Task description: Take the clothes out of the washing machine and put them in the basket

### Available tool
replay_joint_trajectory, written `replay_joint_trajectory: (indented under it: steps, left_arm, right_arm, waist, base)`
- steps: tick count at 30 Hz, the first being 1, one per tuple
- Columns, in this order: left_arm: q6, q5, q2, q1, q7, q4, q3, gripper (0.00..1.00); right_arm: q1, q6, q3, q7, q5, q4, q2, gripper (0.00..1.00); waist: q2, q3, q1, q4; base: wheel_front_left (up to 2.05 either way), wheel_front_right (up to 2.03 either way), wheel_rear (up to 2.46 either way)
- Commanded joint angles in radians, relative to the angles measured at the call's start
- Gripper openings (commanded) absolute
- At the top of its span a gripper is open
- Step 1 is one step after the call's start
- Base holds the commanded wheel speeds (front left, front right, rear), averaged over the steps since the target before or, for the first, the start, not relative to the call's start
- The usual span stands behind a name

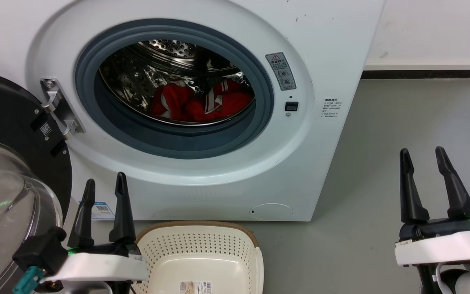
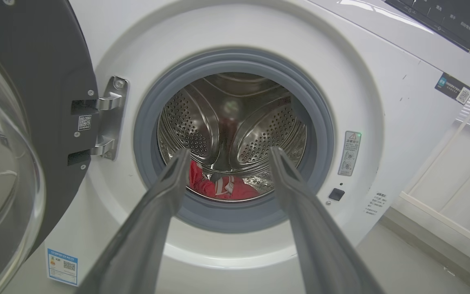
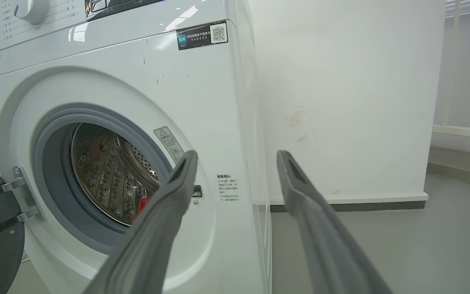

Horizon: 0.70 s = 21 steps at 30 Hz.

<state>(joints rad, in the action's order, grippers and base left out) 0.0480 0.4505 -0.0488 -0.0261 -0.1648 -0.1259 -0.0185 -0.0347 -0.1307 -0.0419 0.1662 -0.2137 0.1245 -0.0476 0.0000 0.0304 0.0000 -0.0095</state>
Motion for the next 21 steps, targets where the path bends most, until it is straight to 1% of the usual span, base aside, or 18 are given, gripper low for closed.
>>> replay_joint_trajectory:
  steps: [1,4,11,14,21]
  left_arm:
    - [-0.002,-0.041,-0.002,-0.007,-0.011,-0.009,0.007,1.0]
    - [0.004,-0.085,-0.002,-0.013,-0.019,0.0,0.02,1.0]
    - [0.013,-0.13,-0.002,-0.02,-0.033,0.004,0.031,1.0]
    - [0.018,-0.174,-0.002,-0.025,-0.039,0.01,0.037,1.0]
    - [-0.005,-0.264,-0.007,-0.033,-0.054,0.035,0.064,1.0]
  right_arm:
    - [0.01,0.0,0.004,0.01,0.036,0.01,-0.004,1.0]
    - [0.017,0.0,0.005,0.017,0.067,-0.001,-0.004,1.0]
    - [0.033,0.0,0.028,0.031,0.101,-0.041,-0.004,1.0]
    - [0.036,0.0,0.028,0.038,0.139,-0.049,-0.004,1.0]
    - [0.047,0.0,0.027,0.052,0.2,-0.065,-0.004,1.0]
  waist:
    - [0.0,0.0,0.0,0.0]
    - [0.0,0.002,0.0,-0.001]
    - [0.0,0.002,0.0,-0.003]
    - [0.0,0.002,0.0,-0.004]
    - [0.0,0.002,0.0,-0.007]
  base:
    - [0.0,0.0,0.0]
    - [0.0,0.0,0.0]
    - [0.0,0.0,0.0]
    - [0.0,0.0,0.0]
    - [0.0,0.0,0.0]
